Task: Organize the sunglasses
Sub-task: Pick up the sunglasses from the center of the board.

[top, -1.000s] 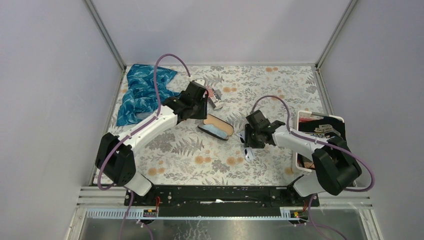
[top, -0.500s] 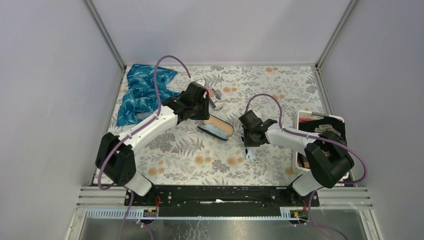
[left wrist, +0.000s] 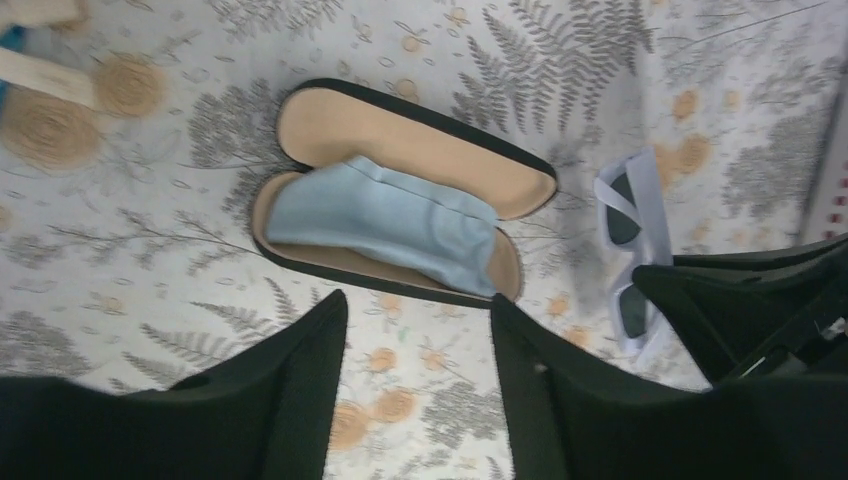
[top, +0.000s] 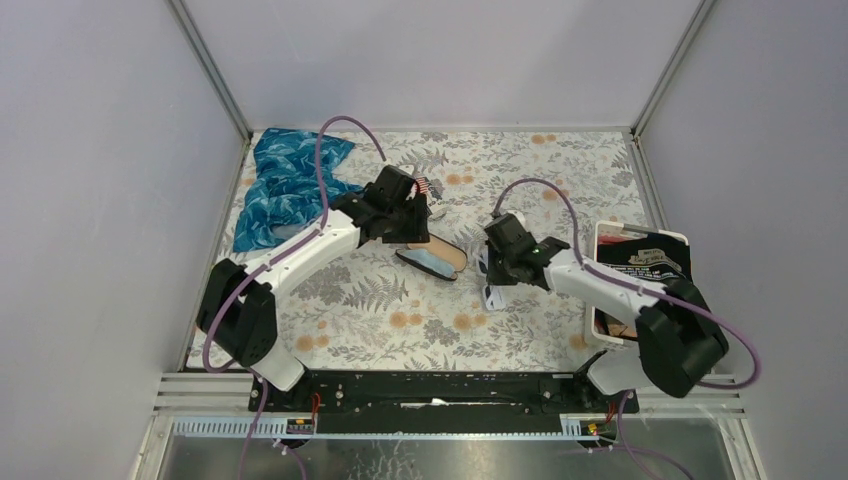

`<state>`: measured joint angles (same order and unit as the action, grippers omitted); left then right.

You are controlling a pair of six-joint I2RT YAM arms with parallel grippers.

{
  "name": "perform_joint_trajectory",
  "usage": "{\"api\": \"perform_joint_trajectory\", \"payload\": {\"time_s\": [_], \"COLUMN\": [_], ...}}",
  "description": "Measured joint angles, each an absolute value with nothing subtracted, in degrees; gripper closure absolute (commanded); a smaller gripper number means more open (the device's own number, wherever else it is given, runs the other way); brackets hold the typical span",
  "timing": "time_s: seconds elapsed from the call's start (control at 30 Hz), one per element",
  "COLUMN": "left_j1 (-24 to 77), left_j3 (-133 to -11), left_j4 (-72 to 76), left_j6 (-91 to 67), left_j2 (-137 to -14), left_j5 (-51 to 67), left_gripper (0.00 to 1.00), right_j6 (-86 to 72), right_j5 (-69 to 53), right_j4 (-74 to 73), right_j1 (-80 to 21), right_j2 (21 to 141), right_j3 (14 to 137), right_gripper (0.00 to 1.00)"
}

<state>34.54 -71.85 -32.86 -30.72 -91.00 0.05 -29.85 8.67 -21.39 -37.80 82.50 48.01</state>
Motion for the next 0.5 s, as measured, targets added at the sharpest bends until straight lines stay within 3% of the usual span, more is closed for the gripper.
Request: {"api": "perform_joint_trajectory", "payload": {"time_s": [0.1,0.17,0.5], "left_j1": [34.54,34.54,34.46], "left_j3": [-71.66,-69.97,-52.51], "left_j4": [-31.99,-29.58,-9.32], "left_j6": [-32.58,-34.79,-52.12], "left_j2": [-90.67,-89.52,-83.55], "left_j5": [3.38,5.63,18.52], "left_gripper": [0.1,0.04,0.05], "right_j6": [-30.26,-30.72,-33.3], "right_j5": [6.83,5.65,-2.2], "right_j4": [-19.16,-17.56,-11.86], "right_j1": [-37.54,-37.17,-34.3], "right_j2": [77.32,74.63,71.81], "right_j3": [47.27,46.44,42.68], "right_gripper": [1.0,1.0,1.0]}}
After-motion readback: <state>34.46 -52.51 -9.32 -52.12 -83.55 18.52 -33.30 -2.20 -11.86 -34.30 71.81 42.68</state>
